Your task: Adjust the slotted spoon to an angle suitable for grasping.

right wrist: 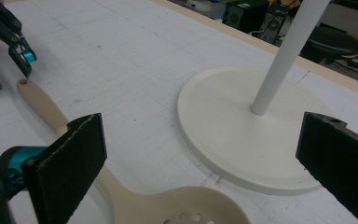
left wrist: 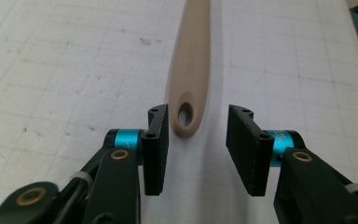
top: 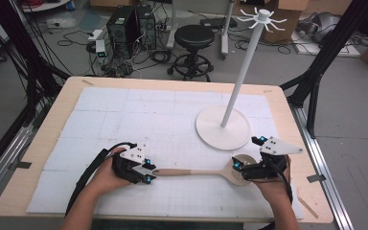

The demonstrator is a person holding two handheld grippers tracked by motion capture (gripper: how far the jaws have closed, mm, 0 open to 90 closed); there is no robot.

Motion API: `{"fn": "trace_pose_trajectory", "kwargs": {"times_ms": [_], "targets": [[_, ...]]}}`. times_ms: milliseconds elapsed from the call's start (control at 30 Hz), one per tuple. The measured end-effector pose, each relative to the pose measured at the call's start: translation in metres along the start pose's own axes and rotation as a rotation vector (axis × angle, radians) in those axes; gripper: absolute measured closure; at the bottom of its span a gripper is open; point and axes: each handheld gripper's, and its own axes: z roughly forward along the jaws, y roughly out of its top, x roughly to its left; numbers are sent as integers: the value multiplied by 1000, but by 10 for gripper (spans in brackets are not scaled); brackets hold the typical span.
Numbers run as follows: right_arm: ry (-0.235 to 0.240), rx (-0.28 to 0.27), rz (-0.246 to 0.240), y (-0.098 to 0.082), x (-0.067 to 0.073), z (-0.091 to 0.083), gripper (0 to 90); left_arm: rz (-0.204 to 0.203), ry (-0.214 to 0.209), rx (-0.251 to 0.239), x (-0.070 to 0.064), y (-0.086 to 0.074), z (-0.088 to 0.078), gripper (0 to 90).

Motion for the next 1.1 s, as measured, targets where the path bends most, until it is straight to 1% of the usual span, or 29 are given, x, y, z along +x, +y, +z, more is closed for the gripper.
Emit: {"fn": "trace_pose_trajectory", "kwargs": {"times_ms": [33, 100, 133, 267, 367, 467, 567, 633, 700, 767, 800, 833, 867, 900, 933, 967, 1033, 1100], "targets": [[1, -2, -2, 0, 0, 1, 2, 9, 10, 21, 0, 1, 5, 623], [3, 1, -4, 1, 1, 2, 2, 12, 17, 16, -1, 2, 6, 635], [2, 4, 2, 0, 1, 2, 2, 19, 19, 23, 0, 3, 6, 642], [1, -1, -1, 0, 0, 2, 2, 16, 40, 18, 1, 5, 8, 704], [4, -1, 0, 0, 0, 2, 2, 17, 68, 17, 3, 9, 11, 702], [4, -2, 6, 0, 0, 1, 2, 18, 74, 14, 6, 12, 15, 703], [5, 1, 0, 0, 1, 1, 2, 27, 78, 3, 10, 20, 24, 701], [5, 1, 2, 0, 1, 1, 2, 37, 93, 6, 10, 24, 28, 701], [4, 2, 0, 0, 1, 1, 2, 36, 101, -3, 9, 29, 33, 699], [5, 2, 0, 0, 1, 1, 2, 43, 106, 1, 10, 31, 35, 696], [6, 3, 0, 0, 1, 2, 3, 40, 121, -8, 9, 34, 39, 690], [6, 3, 0, 0, 1, 2, 3, 40, 121, -8, 9, 34, 39, 672], [6, 1, -2, 0, 0, 1, 2, 33, 139, -18, 8, 35, 40, 622], [7, 1, -2, 0, 0, 1, 2, 27, 129, -19, 8, 34, 39, 598], [7, 1, -2, 0, 0, 1, 2, 27, 129, -19, 8, 34, 39, 589], [9, -2, -3, 0, 0, 1, 2, 14, 116, -28, 7, 34, 34, 572], [7, -4, -1, 0, 0, 0, 2, 0, 118, -67, 6, 32, 24, 540], [8, -8, -1, 0, 0, -1, 2, -24, 125, -123, 6, 28, 13, 512]]}}
